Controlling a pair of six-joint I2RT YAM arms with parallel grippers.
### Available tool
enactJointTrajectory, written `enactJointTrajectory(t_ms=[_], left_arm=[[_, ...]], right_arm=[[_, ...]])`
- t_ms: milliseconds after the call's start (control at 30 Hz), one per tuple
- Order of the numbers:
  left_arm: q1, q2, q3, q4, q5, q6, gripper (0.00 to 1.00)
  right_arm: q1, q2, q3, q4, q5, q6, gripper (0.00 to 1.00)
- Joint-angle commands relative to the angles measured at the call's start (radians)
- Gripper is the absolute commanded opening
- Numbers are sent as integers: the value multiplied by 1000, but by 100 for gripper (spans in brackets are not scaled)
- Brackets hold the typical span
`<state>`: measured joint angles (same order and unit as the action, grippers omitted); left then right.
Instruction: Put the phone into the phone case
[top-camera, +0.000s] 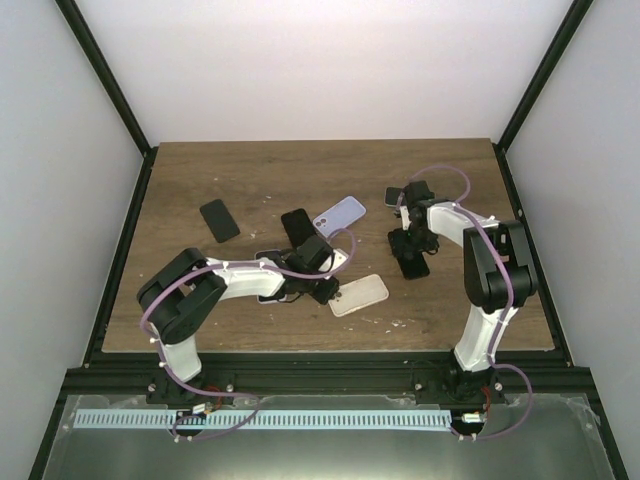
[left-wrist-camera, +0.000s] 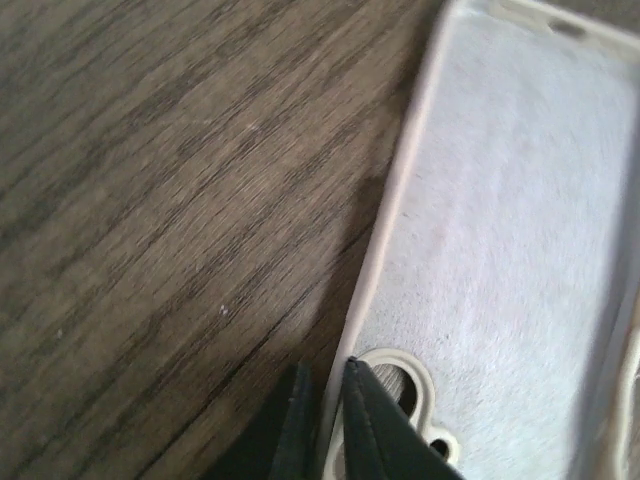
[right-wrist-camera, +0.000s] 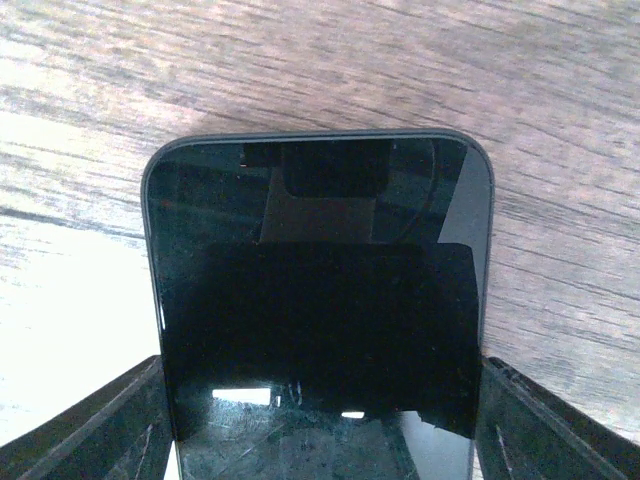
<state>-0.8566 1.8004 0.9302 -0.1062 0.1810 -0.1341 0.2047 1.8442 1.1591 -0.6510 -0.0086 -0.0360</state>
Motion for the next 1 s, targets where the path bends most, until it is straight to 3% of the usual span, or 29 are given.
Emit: enactJointTrajectory(t_ms=[0,100,367,467,567,700,867,967], left_arm=[[-4,0,-9,-26,-35,-18,7],[-4,-17,-4,-66,-57,-61,0],[-4,-48,11,-180,-180,-352,0],[-4,-61,-36,-108,-93,-475,0],[-3,-58,-65,-49,18,-585,16],[-3,-56,-120,111,195,-708,28],[-4,-16,-152,296,354,-791,30],[-4,-7,-159,330,377,-801,30]], right_arm=[[3,66,25,-60,-25,100,63],[2,82,28,-61,-39,131,62],[2,18,19,3,-139,226,59],[3,6,0,28,-191,245,58],[5,-26,-33,50,-201,258,57],[6,-86,-77,82,-219,285,55],[21,-155,-121,116,-260,331,53],[49,-192,-120,109,-266,352,53]])
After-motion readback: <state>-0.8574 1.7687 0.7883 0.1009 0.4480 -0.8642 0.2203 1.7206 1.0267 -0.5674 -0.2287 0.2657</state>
